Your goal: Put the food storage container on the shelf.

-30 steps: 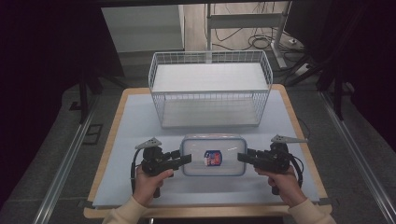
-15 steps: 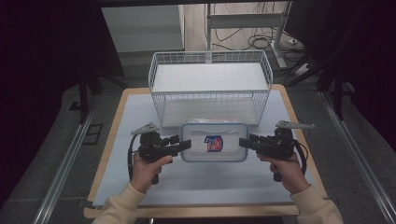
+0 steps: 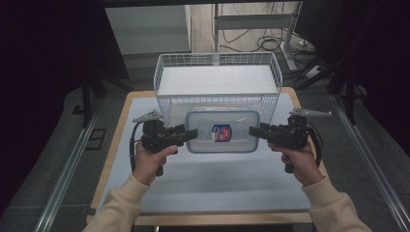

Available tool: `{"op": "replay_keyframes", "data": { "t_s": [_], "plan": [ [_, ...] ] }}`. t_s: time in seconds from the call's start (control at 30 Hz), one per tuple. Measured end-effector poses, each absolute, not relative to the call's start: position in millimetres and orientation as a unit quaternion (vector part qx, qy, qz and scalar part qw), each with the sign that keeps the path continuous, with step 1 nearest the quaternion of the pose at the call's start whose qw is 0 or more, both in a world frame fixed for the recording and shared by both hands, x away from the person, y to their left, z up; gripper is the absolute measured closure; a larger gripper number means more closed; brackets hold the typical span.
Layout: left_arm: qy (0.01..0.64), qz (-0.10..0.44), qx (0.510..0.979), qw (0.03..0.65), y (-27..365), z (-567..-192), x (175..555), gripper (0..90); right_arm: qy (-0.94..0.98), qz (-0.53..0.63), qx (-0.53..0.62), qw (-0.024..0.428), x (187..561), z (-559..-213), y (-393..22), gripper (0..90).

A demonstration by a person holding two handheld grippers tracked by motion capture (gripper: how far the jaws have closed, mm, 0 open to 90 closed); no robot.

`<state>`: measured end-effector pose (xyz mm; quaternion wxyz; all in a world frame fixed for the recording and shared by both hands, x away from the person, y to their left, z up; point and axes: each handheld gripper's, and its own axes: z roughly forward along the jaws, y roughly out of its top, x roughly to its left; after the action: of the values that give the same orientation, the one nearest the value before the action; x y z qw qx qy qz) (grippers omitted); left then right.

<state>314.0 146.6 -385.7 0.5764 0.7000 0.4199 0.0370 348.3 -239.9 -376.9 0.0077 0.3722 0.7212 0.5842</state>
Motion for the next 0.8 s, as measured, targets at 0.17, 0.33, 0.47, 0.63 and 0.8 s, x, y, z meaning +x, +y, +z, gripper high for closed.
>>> {"op": "replay_keyframes", "data": {
  "t_s": [0.17,0.33,0.47,0.63,0.8],
  "plan": [
    [0.414,0.040,0.698,0.583,147,-373,319,46.3,0.720,0.587,0.369,0.014,351,-363,-240,53.0],
    [0.412,0.043,0.696,0.586,147,-363,324,46.2,0.719,0.590,0.366,0.021,354,-352,-239,53.0],
    [0.411,0.044,0.694,0.589,148,-358,330,46.2,0.717,0.594,0.365,0.025,361,-344,-239,53.0],
    [0.411,0.041,0.691,0.594,149,-353,344,46.4,0.716,0.593,0.367,0.028,372,-337,-237,53.1],
    [0.408,0.048,0.691,0.595,150,-343,357,46.3,0.712,0.597,0.369,0.025,385,-330,-236,53.1]
  ]
}}
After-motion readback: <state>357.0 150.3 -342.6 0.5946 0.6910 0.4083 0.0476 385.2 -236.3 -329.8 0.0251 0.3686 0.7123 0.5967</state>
